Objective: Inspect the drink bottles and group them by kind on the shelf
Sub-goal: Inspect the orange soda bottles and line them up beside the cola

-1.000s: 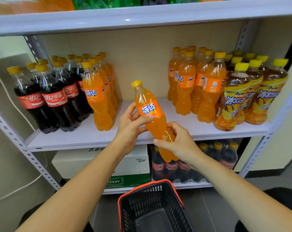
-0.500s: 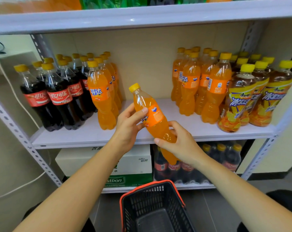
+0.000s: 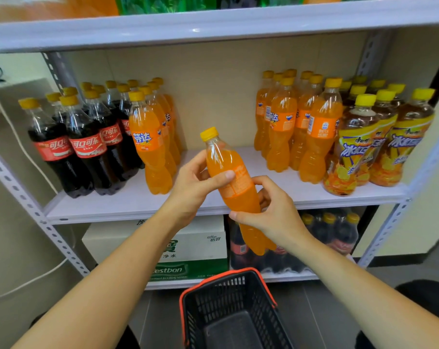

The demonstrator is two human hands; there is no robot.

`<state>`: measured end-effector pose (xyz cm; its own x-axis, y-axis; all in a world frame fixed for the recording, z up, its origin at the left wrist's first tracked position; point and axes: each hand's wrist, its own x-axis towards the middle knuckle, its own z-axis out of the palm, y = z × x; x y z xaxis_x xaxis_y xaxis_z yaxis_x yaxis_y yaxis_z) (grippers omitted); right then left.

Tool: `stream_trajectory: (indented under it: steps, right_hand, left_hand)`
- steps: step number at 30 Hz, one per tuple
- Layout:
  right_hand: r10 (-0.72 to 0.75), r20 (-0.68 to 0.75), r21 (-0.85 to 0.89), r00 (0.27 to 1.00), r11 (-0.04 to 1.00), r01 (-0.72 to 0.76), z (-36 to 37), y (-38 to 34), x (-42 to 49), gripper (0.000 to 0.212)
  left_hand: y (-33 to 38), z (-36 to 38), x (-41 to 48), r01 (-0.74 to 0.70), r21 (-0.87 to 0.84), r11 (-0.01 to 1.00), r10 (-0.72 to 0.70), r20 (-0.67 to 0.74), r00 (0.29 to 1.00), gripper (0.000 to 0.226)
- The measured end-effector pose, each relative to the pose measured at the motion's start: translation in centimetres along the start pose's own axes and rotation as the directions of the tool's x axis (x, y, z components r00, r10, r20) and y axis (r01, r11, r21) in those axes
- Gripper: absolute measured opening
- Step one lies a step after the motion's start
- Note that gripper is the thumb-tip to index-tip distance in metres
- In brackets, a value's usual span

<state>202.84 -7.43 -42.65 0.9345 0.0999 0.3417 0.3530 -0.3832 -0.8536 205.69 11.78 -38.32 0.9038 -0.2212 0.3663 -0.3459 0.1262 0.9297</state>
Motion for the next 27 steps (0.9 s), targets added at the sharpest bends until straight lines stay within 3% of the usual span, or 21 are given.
stream_trajectory:
  steps: [3, 7, 10, 13, 16, 20, 24, 27]
  right_hand:
    - [0.028, 0.070, 0.012, 0.997, 1.000, -0.028, -0.3, -0.6, 0.2, 0.064]
    - [0.071, 0.199, 0.194, 0.977, 0.975, -0.111, -0.6, -1.2, 0.3, 0.071]
    - [0.031, 0.116, 0.178, 0.993, 0.983, -0.052, -0.3, -1.1, 0.0, 0.065]
    - [-0.002, -0.029, 0.044, 1.000, 0.999, 0.003, -0.1, -0.8, -0.4, 0.071]
    - [-0.039, -0.072, -0.060, 0.997, 0.998, 0.034, -0.2, -0.7, -0.5, 0.076]
    - [-0.028, -0.004, -0.083, 1.000, 0.996, 0.028, -0.2, -0.9, -0.3, 0.074]
    - [0.030, 0.152, 0.130, 0.988, 0.990, -0.050, -1.0, -1.1, 0.1, 0.060]
    - [0.013, 0.164, 0.131, 0.986, 0.991, -0.034, -1.5, -1.0, 0.1, 0.064]
  left_hand:
    - [0.1, -0.1, -0.2, 0.004, -0.087, 0.996, -0.004, -0.002, 1.000, 0.051]
    - [0.1, 0.1, -0.5, 0.047, -0.203, 0.978, -0.033, 0.069, 0.997, 0.056]
    - [0.4, 0.6, -0.5, 0.057, -0.202, 0.978, -0.040, 0.087, 0.995, 0.059]
    - [0.8, 0.8, -0.6, 0.011, -0.052, 0.999, -0.009, 0.045, 0.999, 0.057]
    - [0.9, 1.0, -0.8, -0.011, 0.018, 1.000, 0.011, -0.002, 1.000, 0.052]
    - [0.9, 0.7, -1.0, -0.008, -0.032, 0.999, 0.008, 0.008, 1.000, 0.052]
    - [1.0, 0.1, -1.2, 0.024, -0.078, 0.997, -0.018, 0.073, 0.997, 0.058]
    - [1.1, 0.1, -1.6, 0.053, -0.089, 0.995, -0.039, 0.150, 0.988, 0.061]
